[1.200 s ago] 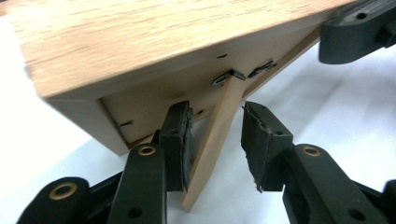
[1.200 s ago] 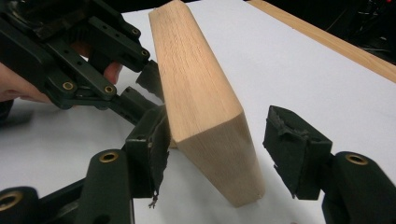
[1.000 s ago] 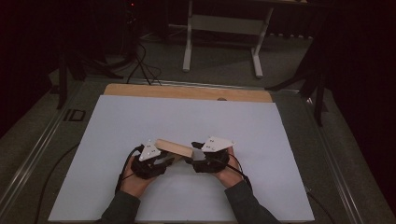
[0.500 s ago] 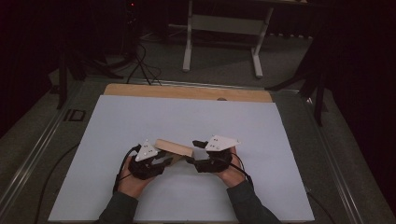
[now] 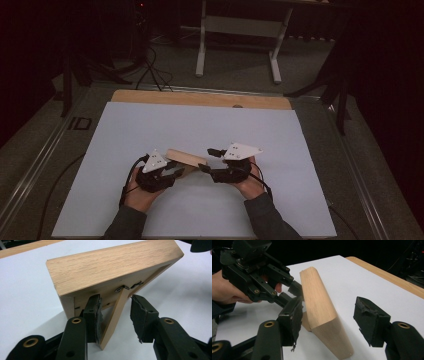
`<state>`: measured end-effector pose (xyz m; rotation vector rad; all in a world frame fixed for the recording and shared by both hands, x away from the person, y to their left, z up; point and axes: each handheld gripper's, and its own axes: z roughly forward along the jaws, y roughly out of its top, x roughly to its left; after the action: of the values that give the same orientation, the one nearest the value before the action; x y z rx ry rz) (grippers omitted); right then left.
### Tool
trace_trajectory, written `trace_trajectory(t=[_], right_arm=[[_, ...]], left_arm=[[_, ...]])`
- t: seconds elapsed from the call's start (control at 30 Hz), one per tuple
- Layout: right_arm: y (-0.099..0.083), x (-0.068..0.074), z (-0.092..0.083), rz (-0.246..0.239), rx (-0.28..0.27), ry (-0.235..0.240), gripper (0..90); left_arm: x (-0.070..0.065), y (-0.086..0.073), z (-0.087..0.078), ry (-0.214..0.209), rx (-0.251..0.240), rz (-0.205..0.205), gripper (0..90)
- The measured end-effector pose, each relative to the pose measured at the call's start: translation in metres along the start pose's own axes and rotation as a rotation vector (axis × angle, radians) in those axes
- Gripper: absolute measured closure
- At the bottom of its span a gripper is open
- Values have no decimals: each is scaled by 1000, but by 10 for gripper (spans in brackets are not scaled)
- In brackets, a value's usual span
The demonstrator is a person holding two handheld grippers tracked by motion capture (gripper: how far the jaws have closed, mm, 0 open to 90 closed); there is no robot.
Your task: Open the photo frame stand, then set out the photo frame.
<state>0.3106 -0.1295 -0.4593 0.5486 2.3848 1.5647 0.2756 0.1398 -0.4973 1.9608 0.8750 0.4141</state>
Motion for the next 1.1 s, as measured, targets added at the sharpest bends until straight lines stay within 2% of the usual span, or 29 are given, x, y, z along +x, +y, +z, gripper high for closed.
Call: trace_trajectory(t=[0.13, 0.27, 0.57, 0.9, 0.97, 1.1], right_arm=[[1, -1, -2, 9, -16, -3, 406], [2, -3, -5, 24, -33, -7, 421], [3, -6, -10, 41, -56, -30, 444], [3, -11, -13, 68, -60, -78, 461], [2, -13, -14, 77, -65, -83, 461], [1, -16, -15, 100, -62, -124, 462]], left_arm=[[1, 0, -1, -4, 5, 2, 638], [0, 0, -1, 3, 7, 10, 642], [2, 1, -2, -6, 5, 1, 656], [3, 1, -3, -9, 5, -1, 693], [4, 1, -4, -17, 1, -12, 694], [5, 2, -5, -23, -7, -22, 699]])
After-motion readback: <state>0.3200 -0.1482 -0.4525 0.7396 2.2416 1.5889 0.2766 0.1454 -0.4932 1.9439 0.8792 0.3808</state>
